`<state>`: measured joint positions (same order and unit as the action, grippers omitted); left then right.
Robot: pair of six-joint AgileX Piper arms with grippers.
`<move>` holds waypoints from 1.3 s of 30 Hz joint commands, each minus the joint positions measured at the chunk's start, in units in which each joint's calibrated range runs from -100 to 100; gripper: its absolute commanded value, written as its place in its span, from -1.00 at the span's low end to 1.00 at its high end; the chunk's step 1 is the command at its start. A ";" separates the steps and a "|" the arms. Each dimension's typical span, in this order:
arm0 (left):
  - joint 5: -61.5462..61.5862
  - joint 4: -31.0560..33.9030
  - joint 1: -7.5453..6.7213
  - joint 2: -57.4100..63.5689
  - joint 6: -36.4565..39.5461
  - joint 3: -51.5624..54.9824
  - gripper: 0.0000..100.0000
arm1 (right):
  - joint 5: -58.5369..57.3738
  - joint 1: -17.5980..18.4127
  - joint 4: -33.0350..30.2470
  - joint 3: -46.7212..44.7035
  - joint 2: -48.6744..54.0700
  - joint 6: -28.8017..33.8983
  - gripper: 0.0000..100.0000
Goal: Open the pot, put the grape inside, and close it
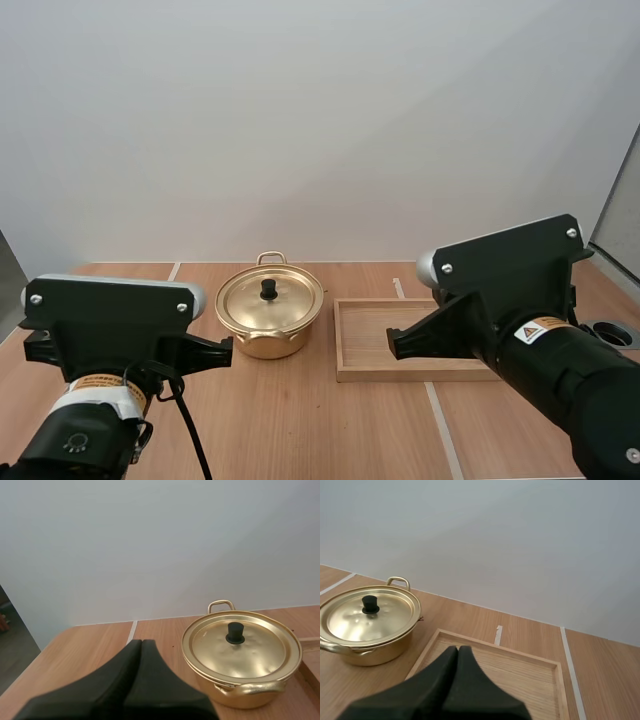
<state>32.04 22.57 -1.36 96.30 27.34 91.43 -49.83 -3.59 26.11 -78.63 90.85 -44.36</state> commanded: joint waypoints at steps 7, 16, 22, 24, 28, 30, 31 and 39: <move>-4.57 0.43 0.70 0.23 3.55 4.89 -1.00 | 9.64 0.08 -0.31 -7.40 0.50 -0.41 -1.00; -3.99 0.43 0.70 0.23 3.43 7.74 -1.00 | 12.39 0.08 -0.31 -10.41 0.50 -0.41 -1.00; -4.18 0.43 0.70 0.23 3.43 7.74 -1.00 | 13.22 0.08 -0.31 -10.41 0.50 -0.41 -1.00; -4.18 0.43 0.70 0.23 3.43 7.74 -1.00 | 13.22 0.08 -0.31 -10.41 0.50 -0.41 -1.00; -4.18 0.43 0.70 0.23 3.43 7.74 -1.00 | 12.96 0.08 -0.31 -10.41 0.50 -0.41 -1.00; -4.18 0.43 0.70 0.23 3.43 7.74 -1.00 | 12.96 0.08 -0.31 -10.41 0.50 -0.41 -1.00; -4.18 0.43 0.70 0.23 3.43 7.74 -1.00 | 12.96 0.08 -0.31 -10.41 0.50 -0.41 -1.00; -4.26 -0.66 0.78 0.23 3.43 8.57 -1.00 | 14.19 0.58 -2.98 -12.01 0.50 -0.41 -1.00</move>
<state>27.67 22.69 -0.77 96.30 30.19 99.77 -37.49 -3.34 24.66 -89.39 90.85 -44.43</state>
